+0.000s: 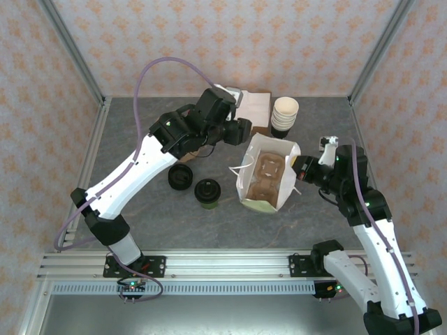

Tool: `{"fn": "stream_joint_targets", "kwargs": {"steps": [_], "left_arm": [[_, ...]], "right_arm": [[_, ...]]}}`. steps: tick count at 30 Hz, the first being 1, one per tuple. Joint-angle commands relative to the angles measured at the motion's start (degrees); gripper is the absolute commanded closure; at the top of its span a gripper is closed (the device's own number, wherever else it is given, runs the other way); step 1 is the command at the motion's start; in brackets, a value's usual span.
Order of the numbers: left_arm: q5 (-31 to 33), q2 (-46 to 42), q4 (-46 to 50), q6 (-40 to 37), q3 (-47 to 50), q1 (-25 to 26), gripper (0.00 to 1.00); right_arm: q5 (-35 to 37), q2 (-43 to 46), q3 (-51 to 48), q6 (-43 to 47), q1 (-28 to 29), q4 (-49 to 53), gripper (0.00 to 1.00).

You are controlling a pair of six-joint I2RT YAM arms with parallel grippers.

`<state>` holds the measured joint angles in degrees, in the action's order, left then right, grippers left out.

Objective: Pack the takeout coffee

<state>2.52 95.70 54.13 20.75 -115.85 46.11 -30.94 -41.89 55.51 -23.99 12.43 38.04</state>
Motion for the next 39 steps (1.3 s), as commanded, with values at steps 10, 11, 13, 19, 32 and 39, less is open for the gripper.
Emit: {"fn": "stream_joint_targets", "kwargs": {"steps": [10,11,13,19,32,39], "left_arm": [[4.9,-10.2,7.9,15.0,22.2,-0.2,0.34],[4.1,-10.7,8.4,15.7,24.1,-0.2,0.33],[2.7,-11.6,8.0,16.1,28.1,0.0,0.28],[1.9,-13.8,5.7,16.5,38.3,1.1,0.14],[0.2,-12.2,0.5,14.5,45.4,2.0,0.07],[0.0,-10.7,-1.3,13.6,45.7,2.5,0.12]], "right_arm": [[3.5,1.2,-2.8,-11.2,-0.2,-0.8,1.0],[3.7,1.2,-3.1,-11.7,-0.2,-0.8,1.0],[3.9,1.3,-3.4,-12.4,-0.2,-1.1,0.99],[4.3,2.4,-4.3,-13.4,-0.2,-0.7,0.8],[11.5,3.4,0.0,-8.5,-0.2,5.0,0.55],[12.8,3.7,0.8,-7.8,-0.2,5.5,0.55]]}}
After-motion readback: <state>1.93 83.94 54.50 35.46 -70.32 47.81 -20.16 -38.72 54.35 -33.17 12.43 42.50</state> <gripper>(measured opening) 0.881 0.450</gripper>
